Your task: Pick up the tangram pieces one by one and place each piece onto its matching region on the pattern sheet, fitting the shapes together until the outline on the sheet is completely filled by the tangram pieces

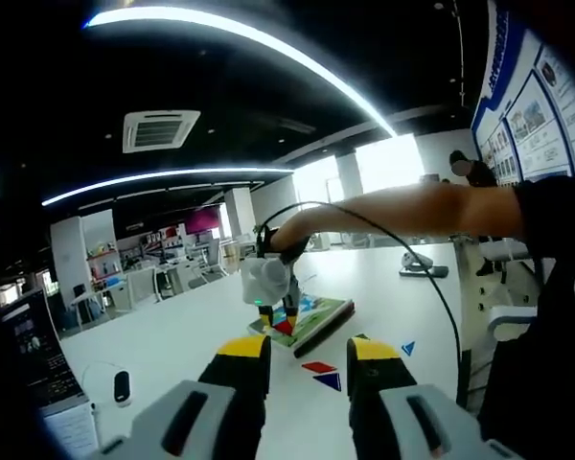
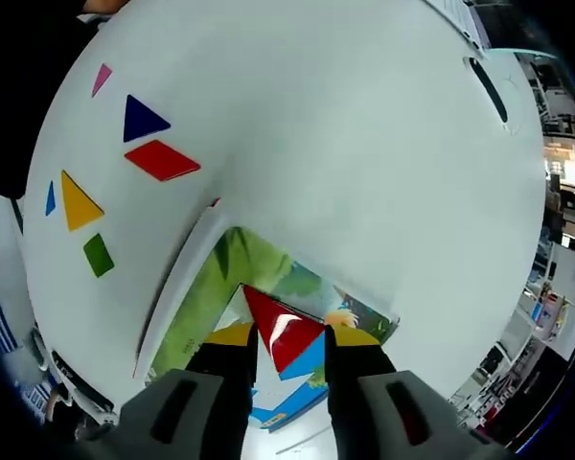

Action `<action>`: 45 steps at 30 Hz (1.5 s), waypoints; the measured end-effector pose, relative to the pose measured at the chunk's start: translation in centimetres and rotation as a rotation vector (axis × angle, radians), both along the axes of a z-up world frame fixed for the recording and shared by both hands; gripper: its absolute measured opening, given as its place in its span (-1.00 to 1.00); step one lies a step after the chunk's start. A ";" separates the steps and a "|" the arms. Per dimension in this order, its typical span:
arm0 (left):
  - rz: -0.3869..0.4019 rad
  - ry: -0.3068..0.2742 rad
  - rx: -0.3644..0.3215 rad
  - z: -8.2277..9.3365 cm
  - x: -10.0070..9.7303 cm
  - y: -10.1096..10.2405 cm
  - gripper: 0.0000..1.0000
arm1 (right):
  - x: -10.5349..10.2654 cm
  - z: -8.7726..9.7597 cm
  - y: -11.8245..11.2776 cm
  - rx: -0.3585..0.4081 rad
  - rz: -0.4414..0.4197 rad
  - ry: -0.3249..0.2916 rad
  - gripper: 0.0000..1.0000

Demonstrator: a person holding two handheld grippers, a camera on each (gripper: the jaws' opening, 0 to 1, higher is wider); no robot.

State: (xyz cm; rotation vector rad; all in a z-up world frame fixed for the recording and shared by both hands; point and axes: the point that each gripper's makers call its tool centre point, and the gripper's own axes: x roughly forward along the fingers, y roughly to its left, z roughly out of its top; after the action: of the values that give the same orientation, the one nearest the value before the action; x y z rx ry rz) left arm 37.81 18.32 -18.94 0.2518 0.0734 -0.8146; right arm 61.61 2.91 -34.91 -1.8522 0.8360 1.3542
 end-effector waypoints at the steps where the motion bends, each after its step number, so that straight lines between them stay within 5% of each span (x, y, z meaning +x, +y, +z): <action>1: 0.000 -0.001 0.001 0.0 0.0 0.0 -0.34 | 0.0 0.0 0.0 -0.002 -0.001 -0.003 -0.41; 13: 0.008 -0.009 -0.003 0.3 0.2 0.1 -0.33 | 0.8 0.6 0.2 0.033 -0.021 -0.043 -0.28; 19: 0.012 -0.002 -0.002 0.1 0.4 0.3 -0.33 | 1.3 3.7 -0.8 0.078 -0.066 -0.107 -0.23; 28: 0.011 -0.008 -0.005 0.3 0.2 0.2 -0.33 | -2.3 7.3 -1.4 0.171 -0.111 -0.120 -0.21; 45: 0.013 -0.008 -0.003 0.4 0.2 0.2 -0.33 | -6.8 9.4 -1.5 0.244 -0.186 -0.138 -0.18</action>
State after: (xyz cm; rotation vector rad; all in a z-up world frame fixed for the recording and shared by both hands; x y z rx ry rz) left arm 37.99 18.52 -18.56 0.2516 0.0657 -0.8010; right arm 54.79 1.39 -25.51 -1.6164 0.7180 1.1436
